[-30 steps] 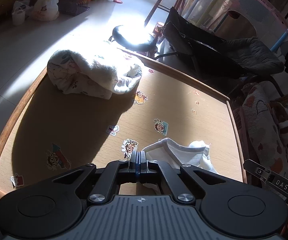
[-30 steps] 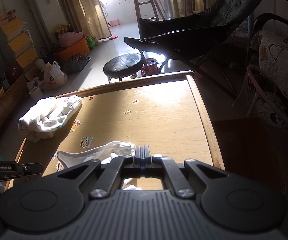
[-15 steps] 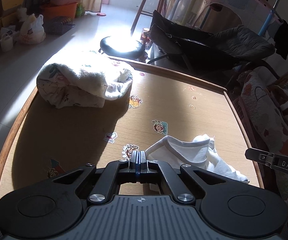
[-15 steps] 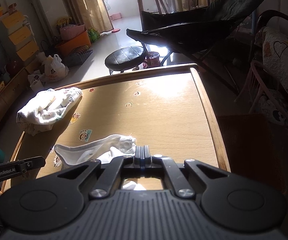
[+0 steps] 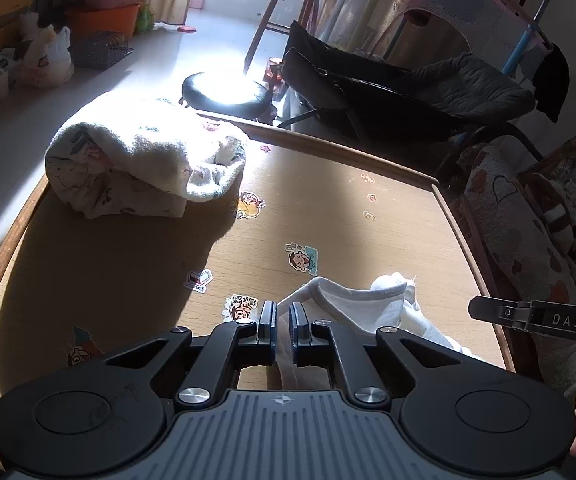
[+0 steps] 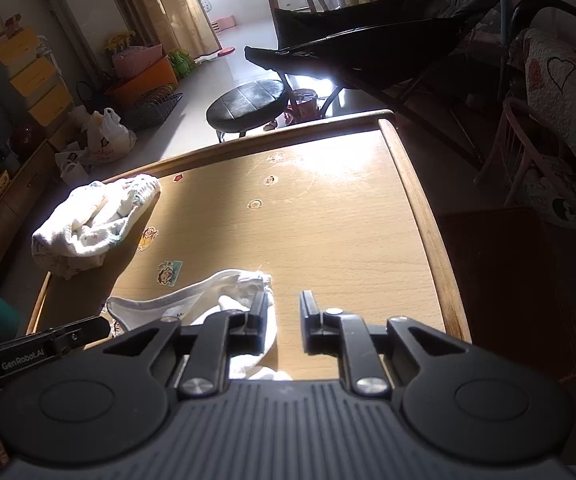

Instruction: Fold clothes

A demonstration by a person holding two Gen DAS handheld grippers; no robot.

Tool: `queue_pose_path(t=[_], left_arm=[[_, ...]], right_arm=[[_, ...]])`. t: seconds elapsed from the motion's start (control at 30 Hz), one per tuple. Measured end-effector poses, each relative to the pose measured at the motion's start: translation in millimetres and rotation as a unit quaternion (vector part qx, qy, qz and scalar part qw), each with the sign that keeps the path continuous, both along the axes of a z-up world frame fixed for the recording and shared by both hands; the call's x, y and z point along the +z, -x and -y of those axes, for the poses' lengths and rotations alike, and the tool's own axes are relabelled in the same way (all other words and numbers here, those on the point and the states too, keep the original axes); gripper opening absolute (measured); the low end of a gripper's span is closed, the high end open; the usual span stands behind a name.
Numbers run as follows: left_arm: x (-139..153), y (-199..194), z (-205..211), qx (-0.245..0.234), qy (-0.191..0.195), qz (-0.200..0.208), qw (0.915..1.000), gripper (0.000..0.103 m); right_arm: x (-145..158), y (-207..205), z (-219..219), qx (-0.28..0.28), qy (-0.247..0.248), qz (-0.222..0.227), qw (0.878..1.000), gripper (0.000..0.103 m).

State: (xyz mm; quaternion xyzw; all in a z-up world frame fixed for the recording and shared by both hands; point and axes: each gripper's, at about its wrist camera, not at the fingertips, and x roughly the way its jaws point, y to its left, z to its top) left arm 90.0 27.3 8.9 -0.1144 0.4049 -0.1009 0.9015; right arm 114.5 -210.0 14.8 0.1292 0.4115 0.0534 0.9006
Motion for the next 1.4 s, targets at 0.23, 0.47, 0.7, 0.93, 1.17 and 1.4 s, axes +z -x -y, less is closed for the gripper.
queue_pose_path(t=[0.23, 0.47, 0.7, 0.93, 1.17, 1.4], left_arm=[[-1.5, -4.5, 1.8, -0.038, -0.012, 0.009, 0.9992, 0.017], [3.1, -5.0, 0.5, -0.053, -0.018, 0.033, 0.9979, 0.069], [-1.3, -14.2, 2.5, -0.074, -0.014, 0.032, 0.9967, 0.069], [-9.6, -28.5, 4.4, -0.096, -0.002, 0.037, 0.9947, 0.068], [-18.5, -35.8, 6.9, -0.108, 0.019, 0.027, 0.9936, 0.064], [-22.3, -37.0, 13.1, -0.12, 0.015, 0.015, 0.9925, 0.052]], right_arm=[[-1.7, -1.3, 1.9, 0.002, -0.015, 0.001, 1.0, 0.061], [-4.6, -3.3, 0.2, 0.008, -0.028, -0.008, 1.0, 0.061], [-6.9, -4.0, 2.9, 0.002, -0.039, -0.02, 0.999, 0.062], [-9.2, -4.0, 7.2, -0.006, -0.044, -0.029, 0.999, 0.062], [-11.5, -4.5, 10.0, -0.01, -0.043, -0.032, 0.998, 0.062], [-14.2, -4.4, 12.3, -0.014, -0.046, -0.039, 0.998, 0.062]])
